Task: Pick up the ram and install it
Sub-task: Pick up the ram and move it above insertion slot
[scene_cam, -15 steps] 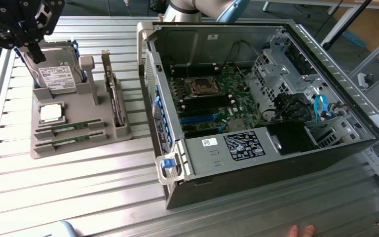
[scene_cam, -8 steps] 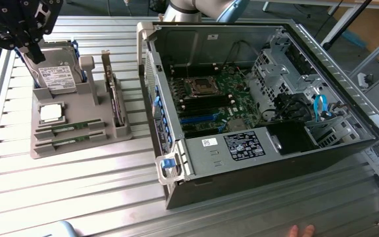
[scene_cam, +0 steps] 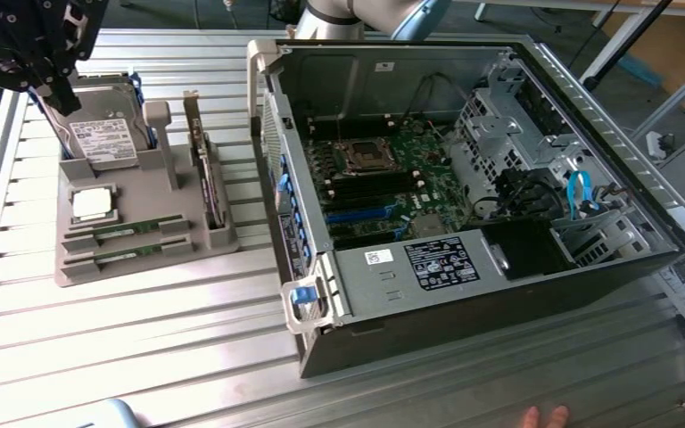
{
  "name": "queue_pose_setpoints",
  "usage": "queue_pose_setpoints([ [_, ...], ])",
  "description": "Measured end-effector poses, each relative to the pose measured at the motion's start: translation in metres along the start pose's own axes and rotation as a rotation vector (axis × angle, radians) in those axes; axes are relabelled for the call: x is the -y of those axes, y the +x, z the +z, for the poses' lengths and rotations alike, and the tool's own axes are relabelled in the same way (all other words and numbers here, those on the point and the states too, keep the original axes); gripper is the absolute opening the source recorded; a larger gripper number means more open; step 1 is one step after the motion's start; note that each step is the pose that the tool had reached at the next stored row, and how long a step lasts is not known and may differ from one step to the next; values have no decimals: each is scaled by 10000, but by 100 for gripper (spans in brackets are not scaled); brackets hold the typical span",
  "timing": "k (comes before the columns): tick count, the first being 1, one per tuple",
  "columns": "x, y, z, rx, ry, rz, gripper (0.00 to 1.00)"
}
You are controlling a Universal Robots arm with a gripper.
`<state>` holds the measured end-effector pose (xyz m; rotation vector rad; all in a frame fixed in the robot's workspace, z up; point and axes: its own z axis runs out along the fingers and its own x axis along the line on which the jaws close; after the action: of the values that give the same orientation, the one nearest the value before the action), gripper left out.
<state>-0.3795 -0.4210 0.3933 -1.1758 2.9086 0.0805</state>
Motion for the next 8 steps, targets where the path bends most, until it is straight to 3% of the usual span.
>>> queue_pose_setpoints([
  [8,0,0,0,-51,-28,-968,11],
])
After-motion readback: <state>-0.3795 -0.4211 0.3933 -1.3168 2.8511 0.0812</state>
